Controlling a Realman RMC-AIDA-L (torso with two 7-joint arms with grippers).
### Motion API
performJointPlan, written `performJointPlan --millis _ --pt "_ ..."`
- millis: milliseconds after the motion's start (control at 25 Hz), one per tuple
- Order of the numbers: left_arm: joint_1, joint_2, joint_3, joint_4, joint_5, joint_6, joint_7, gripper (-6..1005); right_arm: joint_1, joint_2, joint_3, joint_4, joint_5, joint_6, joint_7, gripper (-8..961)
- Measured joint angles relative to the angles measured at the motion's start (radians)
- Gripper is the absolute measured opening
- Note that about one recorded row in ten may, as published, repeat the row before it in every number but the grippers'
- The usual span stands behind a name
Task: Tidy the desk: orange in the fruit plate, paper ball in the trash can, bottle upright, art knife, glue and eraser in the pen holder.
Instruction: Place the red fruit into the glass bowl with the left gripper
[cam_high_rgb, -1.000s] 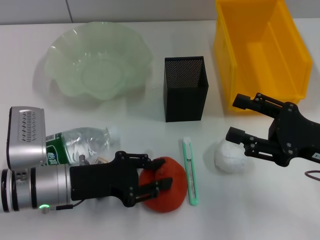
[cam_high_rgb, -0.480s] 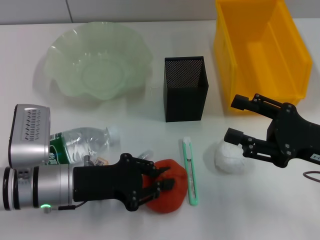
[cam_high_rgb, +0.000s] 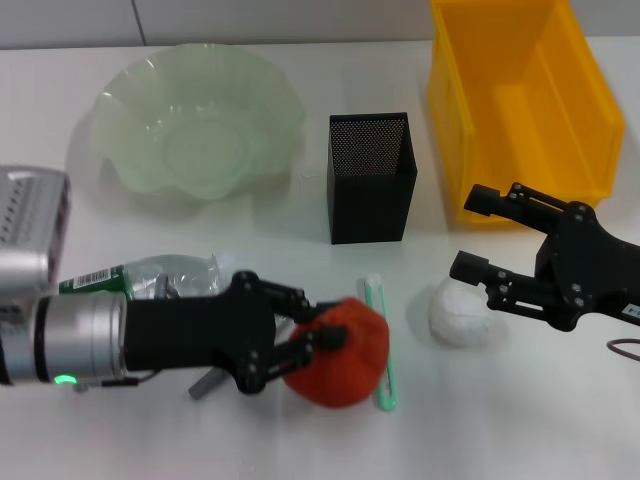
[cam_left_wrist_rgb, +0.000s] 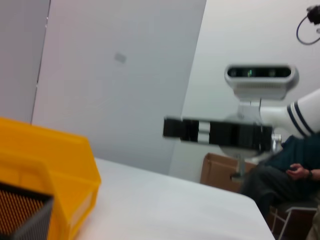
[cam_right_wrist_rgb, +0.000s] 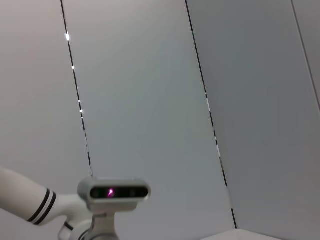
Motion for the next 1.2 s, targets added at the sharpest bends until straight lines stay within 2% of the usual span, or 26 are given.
performJointPlan --millis 360,1200 --pt "0.001 0.002 -0.085 0.116 -0.020 0.049 -0.088 178 0.005 0.002 0.000 0.055 0.002 0.001 -0.061 773" --pt "0.042 0.007 -0.171 0.186 -0.141 0.112 -0.098 178 0.031 0.001 0.000 0.103 0.002 0.001 -0.063 771"
